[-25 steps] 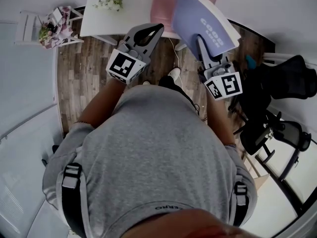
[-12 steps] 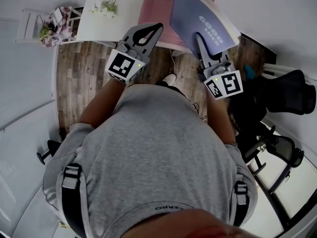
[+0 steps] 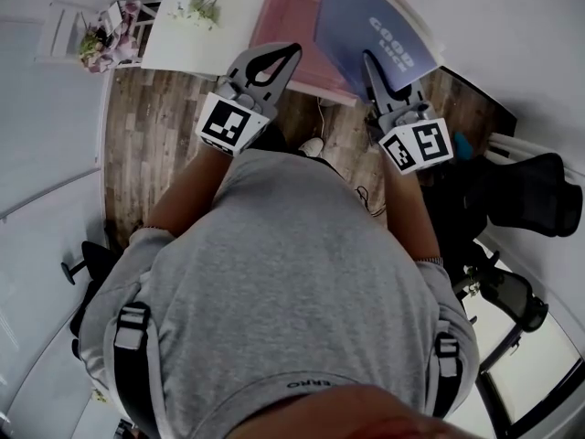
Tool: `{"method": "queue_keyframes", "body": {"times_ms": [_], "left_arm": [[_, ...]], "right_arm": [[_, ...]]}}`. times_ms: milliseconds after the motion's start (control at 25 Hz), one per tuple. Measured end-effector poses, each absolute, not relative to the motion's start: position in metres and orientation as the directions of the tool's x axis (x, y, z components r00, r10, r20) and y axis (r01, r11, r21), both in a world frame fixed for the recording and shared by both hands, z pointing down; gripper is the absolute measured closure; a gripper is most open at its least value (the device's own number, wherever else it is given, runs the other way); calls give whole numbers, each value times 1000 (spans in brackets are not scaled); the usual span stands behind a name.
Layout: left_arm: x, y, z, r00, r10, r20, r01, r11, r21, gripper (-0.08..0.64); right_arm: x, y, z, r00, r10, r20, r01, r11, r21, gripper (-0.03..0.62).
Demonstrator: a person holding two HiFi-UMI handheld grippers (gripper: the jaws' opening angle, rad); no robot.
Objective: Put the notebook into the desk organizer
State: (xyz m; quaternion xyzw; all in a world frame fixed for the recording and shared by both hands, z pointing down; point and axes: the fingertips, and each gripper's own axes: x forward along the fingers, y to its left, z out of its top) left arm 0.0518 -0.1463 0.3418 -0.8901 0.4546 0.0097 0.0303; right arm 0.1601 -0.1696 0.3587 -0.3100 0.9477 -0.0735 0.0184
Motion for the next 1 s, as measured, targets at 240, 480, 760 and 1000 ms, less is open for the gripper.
{"method": "queue_keyframes", "body": {"times_ms": [240,480,760,1000], "left_arm": [[39,-171,336,590,-805,-68,-807,-586,-69,540],[5,-218,334,596,-800,-70,-803,-591,-77,540],[-8,-240,340,598,-799,-63,-802,-594,-72,540],[-5,-248,339,610,-788,-78,-792,-606,-76,540]], "right_arm": [[140,-196,354,-832,-554,8,-546,817,-182,552],[108,-238,356,-843,-535,51,-529,809,-256,552],[102,-255,368,-853,-515,82,-503,771,-390,552],[103,-264,377,-862,-501,76,-456,700,-550,552]]}}
